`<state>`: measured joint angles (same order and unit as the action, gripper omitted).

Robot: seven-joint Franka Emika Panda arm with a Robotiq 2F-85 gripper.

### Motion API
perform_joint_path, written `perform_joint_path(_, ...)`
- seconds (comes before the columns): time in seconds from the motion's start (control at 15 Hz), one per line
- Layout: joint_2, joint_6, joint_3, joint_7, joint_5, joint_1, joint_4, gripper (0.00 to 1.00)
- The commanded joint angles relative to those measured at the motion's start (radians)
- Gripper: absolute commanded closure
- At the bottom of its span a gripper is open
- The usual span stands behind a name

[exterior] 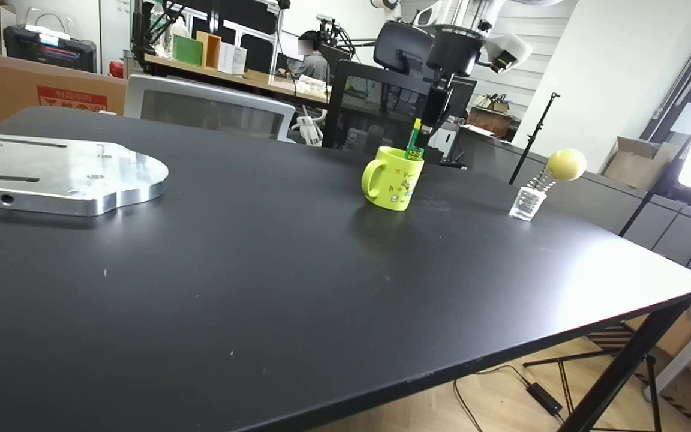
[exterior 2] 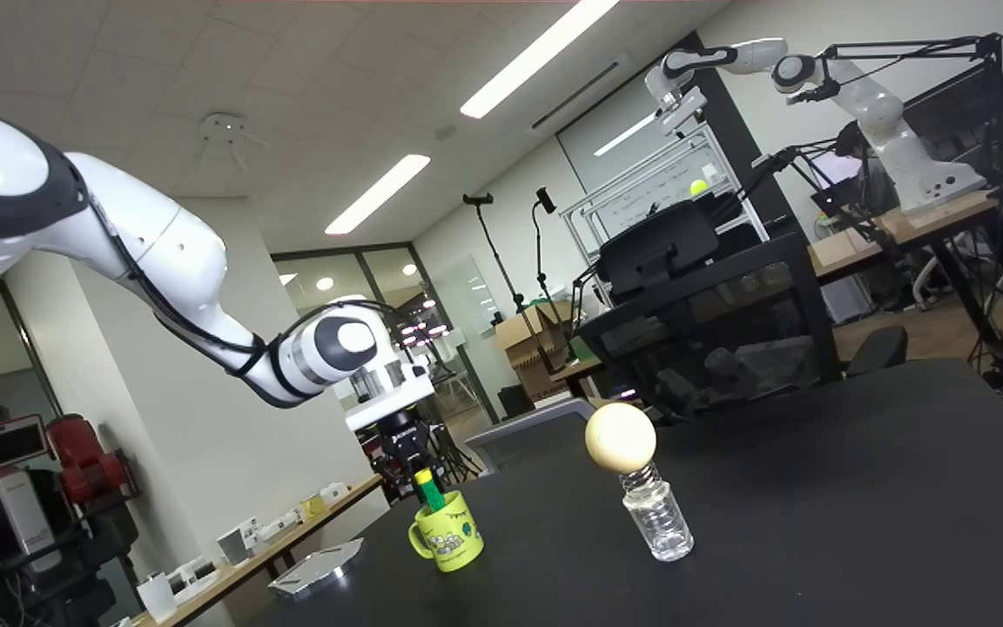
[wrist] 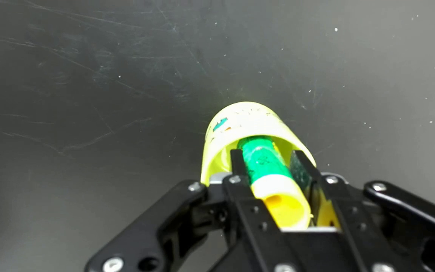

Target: Pick up the paper glue and put it in the yellow cup

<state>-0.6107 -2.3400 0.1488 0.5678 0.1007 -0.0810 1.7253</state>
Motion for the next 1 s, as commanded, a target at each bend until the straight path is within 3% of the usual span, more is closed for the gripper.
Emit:
perform_joint_path(0.0,-0.049,0.026,0.012,0.022,0.010,0.021,-0.060,0.91)
perform_joint_path(0.07,-0.056,0.025,0.011,0.023,0.011,0.021,-0.066,0.91)
perform_joint_path(0.13,-0.061,0.025,0.012,0.026,0.010,0.022,-0.072,0.41)
perform_joint_path(0.27,-0.061,0.023,0.012,0.025,0.014,0.019,-0.076,0.35)
perform_joint_path(0.6,0.013,0.044,0.025,0.012,0.003,0.016,-0.055,0.02)
perform_joint_path(0.73,0.066,0.076,0.031,0.011,-0.006,0.020,-0.025,0.00)
perform_joint_path(0.8,-0.003,0.037,0.027,0.023,0.003,0.015,-0.064,0.00)
perform_joint_path(0.93,0.013,0.046,0.029,0.024,0.002,0.014,-0.062,0.00)
